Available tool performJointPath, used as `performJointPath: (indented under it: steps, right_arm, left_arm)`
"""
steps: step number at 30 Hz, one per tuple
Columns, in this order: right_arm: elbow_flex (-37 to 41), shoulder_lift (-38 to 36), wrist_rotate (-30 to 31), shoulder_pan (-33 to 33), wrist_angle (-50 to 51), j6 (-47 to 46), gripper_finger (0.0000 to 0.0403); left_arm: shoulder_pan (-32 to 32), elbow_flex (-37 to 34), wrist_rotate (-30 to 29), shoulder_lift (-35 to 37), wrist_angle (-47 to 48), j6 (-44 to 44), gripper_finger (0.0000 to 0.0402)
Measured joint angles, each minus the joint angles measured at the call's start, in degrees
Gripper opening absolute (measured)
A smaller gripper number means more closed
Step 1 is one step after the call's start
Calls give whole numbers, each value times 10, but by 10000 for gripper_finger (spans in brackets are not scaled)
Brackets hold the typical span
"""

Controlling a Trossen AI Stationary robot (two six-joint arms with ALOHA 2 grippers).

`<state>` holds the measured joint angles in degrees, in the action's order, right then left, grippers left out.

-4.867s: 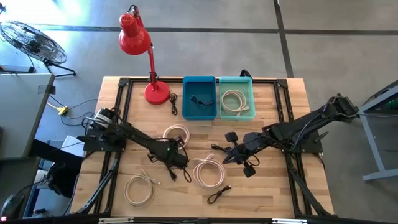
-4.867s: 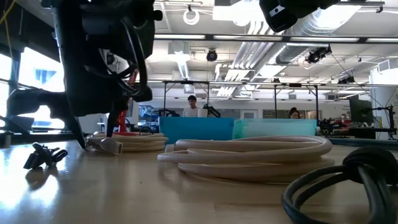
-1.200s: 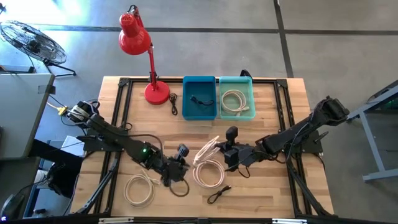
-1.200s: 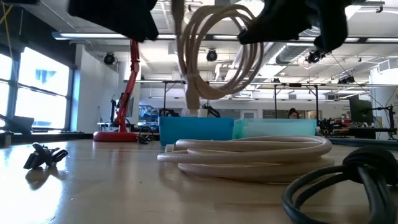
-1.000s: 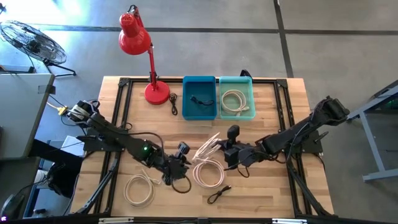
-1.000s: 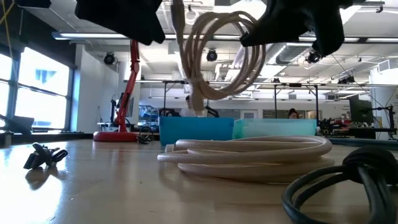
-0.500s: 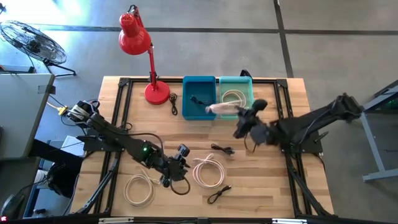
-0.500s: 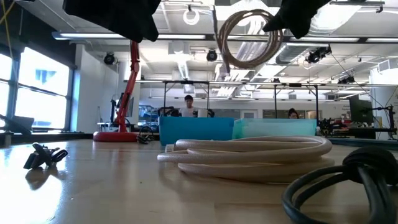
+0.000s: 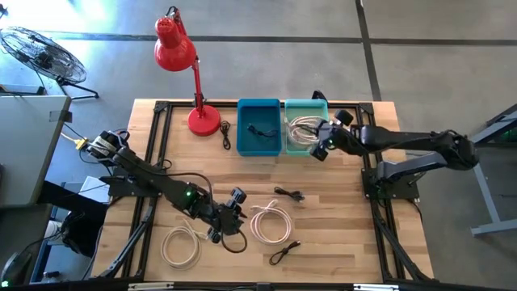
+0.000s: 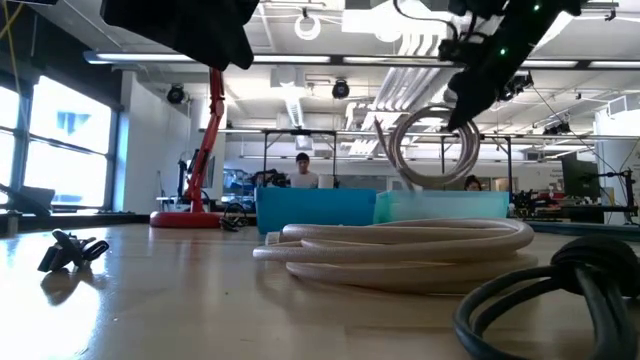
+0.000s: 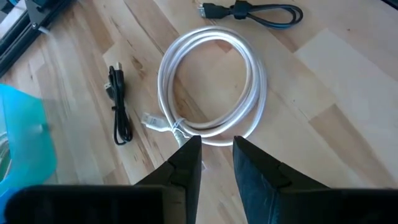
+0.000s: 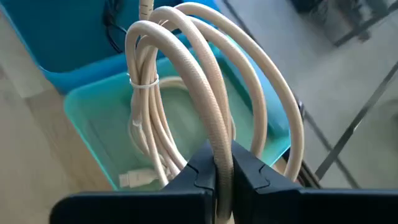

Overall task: Pick & Place USB Port
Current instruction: Put the brown HDMI cable into the green bin, then put the black USB cable into the blue bin

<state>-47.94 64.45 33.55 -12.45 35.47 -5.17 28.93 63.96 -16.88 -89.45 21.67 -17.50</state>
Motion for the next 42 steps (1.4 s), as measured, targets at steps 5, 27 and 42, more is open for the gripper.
performJointPath:
  steps: [5,27,42]
  right_arm:
    - [0,30,-76,-54,-2,5,8]
    - [0,117,-109,-116,-61,-19,166]
    - [0,117,-114,-114,-80,28,246]
  left_arm:
    - [0,0,0,0,6,0,88]
    - [0,0,0,0,30,13,88]
    - [0,0,0,0,32,13,88]
